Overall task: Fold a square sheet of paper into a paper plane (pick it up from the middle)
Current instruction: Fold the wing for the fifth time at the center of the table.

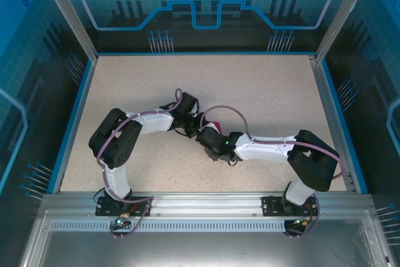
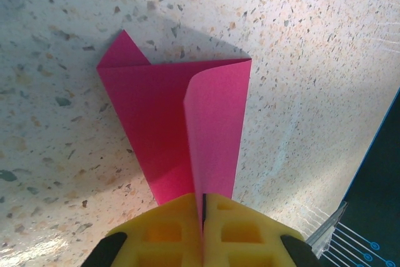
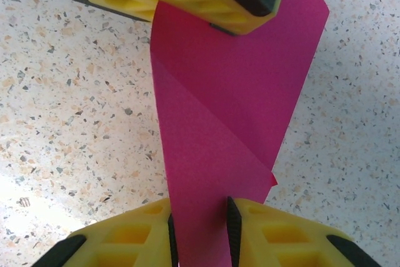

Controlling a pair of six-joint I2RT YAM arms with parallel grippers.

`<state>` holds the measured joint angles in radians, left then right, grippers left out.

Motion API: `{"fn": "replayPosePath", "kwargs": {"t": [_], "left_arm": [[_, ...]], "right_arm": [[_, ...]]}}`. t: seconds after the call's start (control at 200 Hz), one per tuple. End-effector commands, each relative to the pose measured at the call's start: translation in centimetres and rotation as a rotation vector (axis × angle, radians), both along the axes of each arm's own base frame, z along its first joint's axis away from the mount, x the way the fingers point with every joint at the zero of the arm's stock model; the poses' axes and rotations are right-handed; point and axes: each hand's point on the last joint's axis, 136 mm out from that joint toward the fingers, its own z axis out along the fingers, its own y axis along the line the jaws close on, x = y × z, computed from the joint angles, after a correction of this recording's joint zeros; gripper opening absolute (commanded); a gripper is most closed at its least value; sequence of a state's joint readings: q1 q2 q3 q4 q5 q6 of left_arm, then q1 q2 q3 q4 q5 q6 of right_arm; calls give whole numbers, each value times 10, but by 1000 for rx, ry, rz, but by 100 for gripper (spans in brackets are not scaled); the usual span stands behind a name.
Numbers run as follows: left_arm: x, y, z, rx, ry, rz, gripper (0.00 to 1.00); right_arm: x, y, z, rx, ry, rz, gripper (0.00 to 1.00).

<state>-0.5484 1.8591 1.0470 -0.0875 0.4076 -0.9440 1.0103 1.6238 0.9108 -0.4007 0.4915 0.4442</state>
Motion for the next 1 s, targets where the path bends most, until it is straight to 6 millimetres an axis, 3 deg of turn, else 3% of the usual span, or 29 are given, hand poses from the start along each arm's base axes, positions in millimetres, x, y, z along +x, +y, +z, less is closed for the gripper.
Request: {"fn": "replayPosePath", "kwargs": {"t": [0.0, 0.415, 0.715, 0.81, 0.995], "left_arm": [[2, -4, 11, 1, -9, -6, 2], [2, -2, 11, 7, -7, 2, 2], [3, -2, 12, 9, -10, 8, 2], [4, -3, 13, 6, -12, 5, 2], [3, -3, 14, 6, -12, 1, 2]], "right_arm": [[-1, 1, 1, -20, -9, -8, 28], [-6, -1, -3, -13, -7, -12, 22], [-7, 3, 1, 20, -12, 5, 26], [-13, -7, -7, 13, -6, 8, 27], [-11, -7, -6, 12, -17, 5, 24]]}}
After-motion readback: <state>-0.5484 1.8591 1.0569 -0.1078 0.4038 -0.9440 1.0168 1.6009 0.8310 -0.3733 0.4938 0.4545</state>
